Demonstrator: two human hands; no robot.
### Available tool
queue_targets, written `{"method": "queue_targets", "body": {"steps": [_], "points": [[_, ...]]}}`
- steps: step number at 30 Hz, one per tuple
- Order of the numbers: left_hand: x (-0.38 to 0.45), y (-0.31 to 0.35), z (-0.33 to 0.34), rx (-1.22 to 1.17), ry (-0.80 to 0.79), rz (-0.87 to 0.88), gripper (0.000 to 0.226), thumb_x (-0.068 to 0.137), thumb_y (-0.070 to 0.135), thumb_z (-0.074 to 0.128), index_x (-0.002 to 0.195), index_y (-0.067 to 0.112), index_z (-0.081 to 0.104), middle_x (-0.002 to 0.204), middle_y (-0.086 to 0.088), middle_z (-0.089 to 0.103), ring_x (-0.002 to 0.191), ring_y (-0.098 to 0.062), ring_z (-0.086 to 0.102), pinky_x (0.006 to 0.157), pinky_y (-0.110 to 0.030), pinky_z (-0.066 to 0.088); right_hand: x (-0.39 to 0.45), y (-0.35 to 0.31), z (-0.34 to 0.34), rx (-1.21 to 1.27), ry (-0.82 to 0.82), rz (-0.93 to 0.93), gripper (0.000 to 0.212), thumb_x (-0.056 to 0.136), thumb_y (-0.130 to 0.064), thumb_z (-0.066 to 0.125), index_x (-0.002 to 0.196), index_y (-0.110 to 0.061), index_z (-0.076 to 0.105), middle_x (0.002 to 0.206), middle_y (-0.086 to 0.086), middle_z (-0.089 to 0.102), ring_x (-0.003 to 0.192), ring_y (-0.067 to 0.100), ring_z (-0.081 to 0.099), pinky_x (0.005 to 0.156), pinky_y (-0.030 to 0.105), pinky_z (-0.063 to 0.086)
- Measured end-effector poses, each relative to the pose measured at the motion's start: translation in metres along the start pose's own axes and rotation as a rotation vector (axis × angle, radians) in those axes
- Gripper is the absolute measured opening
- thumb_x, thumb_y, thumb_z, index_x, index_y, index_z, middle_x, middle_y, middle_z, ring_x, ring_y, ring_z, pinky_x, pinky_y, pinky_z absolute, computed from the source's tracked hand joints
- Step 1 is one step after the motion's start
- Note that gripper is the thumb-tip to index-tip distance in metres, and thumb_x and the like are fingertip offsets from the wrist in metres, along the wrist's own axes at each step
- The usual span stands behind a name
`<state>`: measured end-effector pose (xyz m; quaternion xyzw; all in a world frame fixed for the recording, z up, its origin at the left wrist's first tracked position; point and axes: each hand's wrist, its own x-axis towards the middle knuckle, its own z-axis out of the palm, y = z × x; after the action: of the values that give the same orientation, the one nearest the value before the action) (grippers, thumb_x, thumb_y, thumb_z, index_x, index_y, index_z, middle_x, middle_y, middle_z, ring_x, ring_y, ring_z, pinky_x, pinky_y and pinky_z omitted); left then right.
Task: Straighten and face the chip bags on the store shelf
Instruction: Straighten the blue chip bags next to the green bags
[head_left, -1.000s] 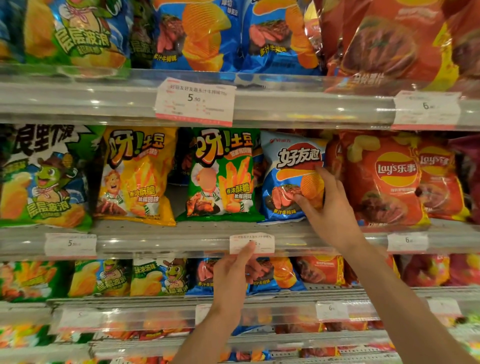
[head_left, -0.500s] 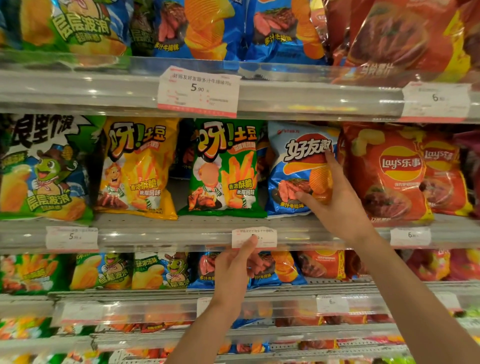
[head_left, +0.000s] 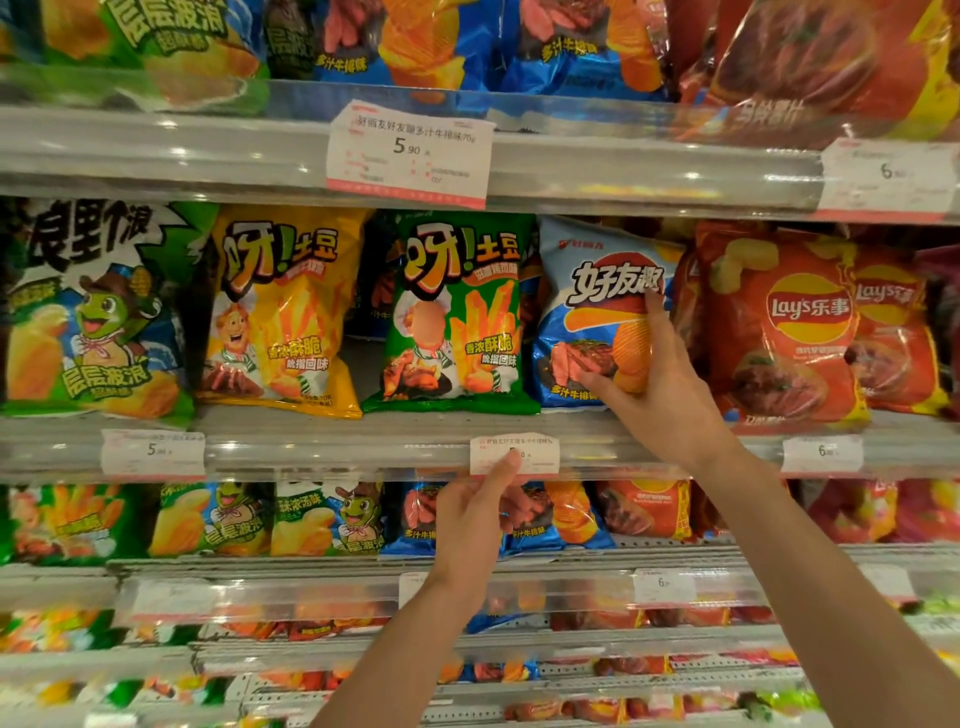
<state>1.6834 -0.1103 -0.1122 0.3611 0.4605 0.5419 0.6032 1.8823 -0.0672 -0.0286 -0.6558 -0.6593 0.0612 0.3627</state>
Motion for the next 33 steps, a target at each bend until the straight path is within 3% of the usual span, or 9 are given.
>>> {"method": "queue_targets", "body": {"steps": [8, 12, 14, 18, 22, 25, 27, 30, 33], "points": [[0.001, -0.001, 0.000, -0.014, -0.010, -0.006, 0.043, 0.094, 0.031, 0.066, 0.077, -0.008, 0.072, 0.057, -0.005, 0.066, 0.051, -0.007, 0.059, 0.052, -0.016, 0.047, -0.002, 0.000, 0.005, -0.068, 0.029, 0.033, 0.102, 0.084, -0.064, 0.063, 0.158, -0.036, -0.001, 0.154, 0.004, 0.037, 0.123, 0.034, 0.056, 0.086, 0.045, 0.050], [0.000, -0.001, -0.003, 0.037, -0.029, 0.016, 0.040, 0.095, 0.034, 0.065, 0.068, 0.006, 0.075, 0.058, -0.005, 0.068, 0.053, -0.008, 0.060, 0.058, -0.022, 0.047, -0.003, -0.001, 0.006, -0.094, 0.044, 0.017, 0.101, 0.085, -0.064, 0.062, 0.159, -0.032, 0.000, 0.148, 0.009, 0.042, 0.119, 0.035, 0.057, 0.081, 0.043, 0.050], [-0.001, -0.005, -0.006, 0.133, -0.046, 0.080, 0.044, 0.098, 0.035, 0.062, 0.062, 0.011, 0.074, 0.058, -0.006, 0.068, 0.056, -0.010, 0.062, 0.064, -0.026, 0.047, -0.004, -0.001, 0.007, -0.134, 0.090, -0.020, 0.101, 0.086, -0.065, 0.060, 0.159, -0.027, 0.003, 0.145, 0.013, 0.045, 0.119, 0.036, 0.056, 0.085, 0.046, 0.053], [-0.007, -0.009, -0.018, 0.284, -0.043, 0.189, 0.043, 0.101, 0.031, 0.055, 0.070, 0.006, 0.072, 0.062, 0.002, 0.070, 0.060, -0.006, 0.063, 0.061, -0.016, 0.049, -0.017, 0.001, 0.016, -0.195, 0.202, -0.038, 0.094, 0.089, -0.064, 0.058, 0.159, -0.019, 0.013, 0.140, 0.017, 0.051, 0.123, 0.039, 0.053, 0.096, 0.056, 0.049], [-0.014, 0.003, -0.042, 0.458, -0.136, 0.242, 0.032, 0.095, 0.043, 0.054, 0.090, 0.017, 0.073, 0.075, 0.010, 0.073, 0.073, -0.001, 0.069, 0.072, -0.017, 0.054, -0.043, 0.000, 0.028, -0.186, 0.286, -0.015, 0.081, 0.094, -0.063, 0.047, 0.154, -0.011, 0.029, 0.147, 0.019, 0.046, 0.136, 0.038, 0.043, 0.109, 0.059, 0.037], [-0.024, 0.019, -0.056, 0.602, -0.113, 0.357, 0.014, 0.099, 0.030, 0.057, 0.096, 0.024, 0.069, 0.085, 0.025, 0.072, 0.080, 0.008, 0.068, 0.070, -0.007, 0.048, -0.066, -0.007, 0.037, -0.147, 0.271, 0.013, 0.077, 0.094, -0.064, 0.037, 0.152, -0.014, 0.035, 0.157, 0.014, 0.036, 0.148, 0.031, 0.028, 0.119, 0.057, 0.023], [-0.027, 0.029, -0.066, 0.650, -0.077, 0.425, 0.011, 0.099, 0.030, 0.057, 0.097, 0.030, 0.068, 0.090, 0.030, 0.070, 0.084, 0.007, 0.067, 0.071, -0.010, 0.049, -0.080, -0.010, 0.042, -0.097, 0.252, -0.005, 0.072, 0.095, -0.061, 0.041, 0.152, -0.017, 0.037, 0.161, 0.012, 0.030, 0.150, 0.029, 0.022, 0.119, 0.057, 0.024], [-0.024, 0.044, -0.080, 0.732, 0.000, 0.513, 0.011, 0.097, 0.038, 0.059, 0.102, 0.035, 0.069, 0.089, 0.021, 0.071, 0.086, 0.000, 0.067, 0.075, -0.020, 0.054, -0.091, -0.012, 0.043, -0.062, 0.224, -0.029, 0.067, 0.097, -0.054, 0.051, 0.153, -0.021, 0.036, 0.164, 0.006, 0.024, 0.153, 0.026, 0.017, 0.118, 0.057, 0.027], [-0.019, 0.066, -0.083, 0.755, 0.033, 0.623, 0.014, 0.096, 0.035, 0.061, 0.108, 0.030, 0.068, 0.092, 0.018, 0.071, 0.089, 0.000, 0.066, 0.073, -0.014, 0.052, -0.090, -0.018, 0.038, -0.050, 0.241, -0.059, 0.066, 0.097, -0.056, 0.048, 0.152, -0.020, 0.039, 0.161, 0.005, 0.030, 0.150, 0.027, 0.024, 0.115, 0.057, 0.031]]}}
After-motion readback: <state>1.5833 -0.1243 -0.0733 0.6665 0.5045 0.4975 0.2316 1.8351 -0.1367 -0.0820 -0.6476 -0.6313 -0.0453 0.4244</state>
